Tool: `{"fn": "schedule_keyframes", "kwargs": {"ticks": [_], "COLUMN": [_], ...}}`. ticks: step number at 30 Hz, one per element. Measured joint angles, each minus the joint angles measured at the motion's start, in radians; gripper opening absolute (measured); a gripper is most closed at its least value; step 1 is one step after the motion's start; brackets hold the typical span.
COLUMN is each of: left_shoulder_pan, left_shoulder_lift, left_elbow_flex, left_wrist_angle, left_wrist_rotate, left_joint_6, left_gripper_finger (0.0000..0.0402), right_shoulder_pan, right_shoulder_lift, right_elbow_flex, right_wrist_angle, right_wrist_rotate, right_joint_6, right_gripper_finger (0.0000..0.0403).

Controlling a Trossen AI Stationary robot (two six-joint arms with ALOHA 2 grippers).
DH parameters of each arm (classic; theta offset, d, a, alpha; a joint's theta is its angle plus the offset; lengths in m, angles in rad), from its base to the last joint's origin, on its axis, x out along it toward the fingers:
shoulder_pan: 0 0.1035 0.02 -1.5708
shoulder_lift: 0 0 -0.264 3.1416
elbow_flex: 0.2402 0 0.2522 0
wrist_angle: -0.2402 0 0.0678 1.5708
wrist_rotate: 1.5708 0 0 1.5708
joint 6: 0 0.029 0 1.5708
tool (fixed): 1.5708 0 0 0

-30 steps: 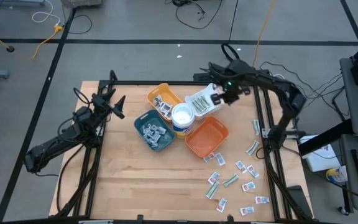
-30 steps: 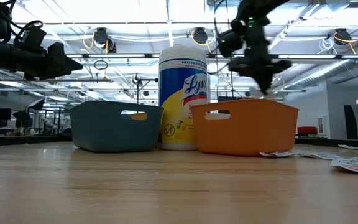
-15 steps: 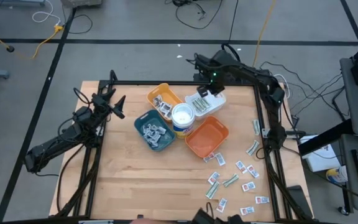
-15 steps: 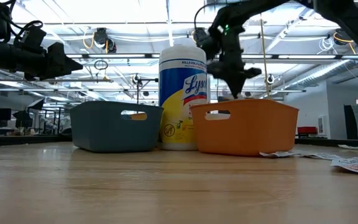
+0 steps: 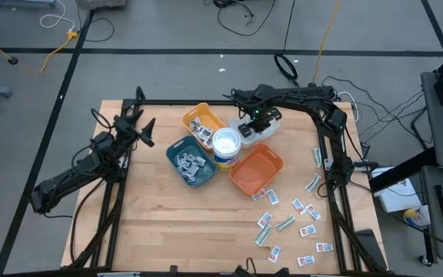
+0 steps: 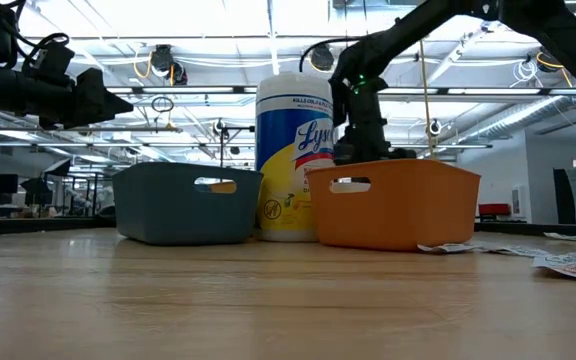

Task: Pick & Place First Aid Supplies
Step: Put the green bandage into the white bin

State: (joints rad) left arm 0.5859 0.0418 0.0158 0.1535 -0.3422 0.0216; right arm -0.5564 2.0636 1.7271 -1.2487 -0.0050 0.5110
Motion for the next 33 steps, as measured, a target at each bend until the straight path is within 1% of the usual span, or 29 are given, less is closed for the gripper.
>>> {"fn": "schedule_keyframes", "kwargs": {"ticks": [4, 7, 10, 15, 17, 19, 22, 27, 33], "left_shoulder_pan": [0.0, 0.0, 0.0, 0.0, 0.0, 0.0, 0.0, 0.0, 0.0], "left_shoulder_lift": [0.0, 0.0, 0.0, 0.0, 0.0, 0.0, 0.0, 0.0, 0.0], "left_elbow_flex": [0.0, 0.0, 0.0, 0.0, 0.0, 0.0, 0.0, 0.0, 0.0], "left_wrist_angle": [0.0, 0.0, 0.0, 0.0, 0.0, 0.0, 0.0, 0.0, 0.0], "left_wrist_rotate": [0.0, 0.0, 0.0, 0.0, 0.0, 0.0, 0.0, 0.0, 0.0], "left_joint_6": [0.0, 0.0, 0.0, 0.0, 0.0, 0.0, 0.0, 0.0, 0.0], "left_gripper_finger": [0.0308, 0.0308, 0.0308, 0.0308, 0.0308, 0.0308, 0.0308, 0.0308, 0.0308], "right_shoulder_pan": [-0.002, -0.002, -0.001, 0.003, 0.0, -0.005, -0.009, -0.014, -0.016], "right_shoulder_lift": [0.0, 0.0, 0.0, -0.002, -0.014, -0.036, -0.064, -0.123, -0.164], "right_elbow_flex": [-0.005, -0.001, 0.0, 0.0, 0.0, 0.0, 0.001, 0.001, 0.001], "right_wrist_angle": [0.008, 0.027, 0.052, 0.074, 0.068, 0.063, 0.049, 0.024, 0.021], "right_wrist_rotate": [0.003, 0.003, -0.012, -0.022, -0.023, -0.023, -0.022, -0.015, 0.043], "right_joint_6": [0.004, 0.0, -0.003, -0.019, -0.022, 0.002, 0.039, 0.119, 0.269], "right_gripper_finger": [0.0013, 0.0037, 0.0078, 0.0161, 0.0187, 0.0203, 0.0212, 0.021, 0.0201]}}
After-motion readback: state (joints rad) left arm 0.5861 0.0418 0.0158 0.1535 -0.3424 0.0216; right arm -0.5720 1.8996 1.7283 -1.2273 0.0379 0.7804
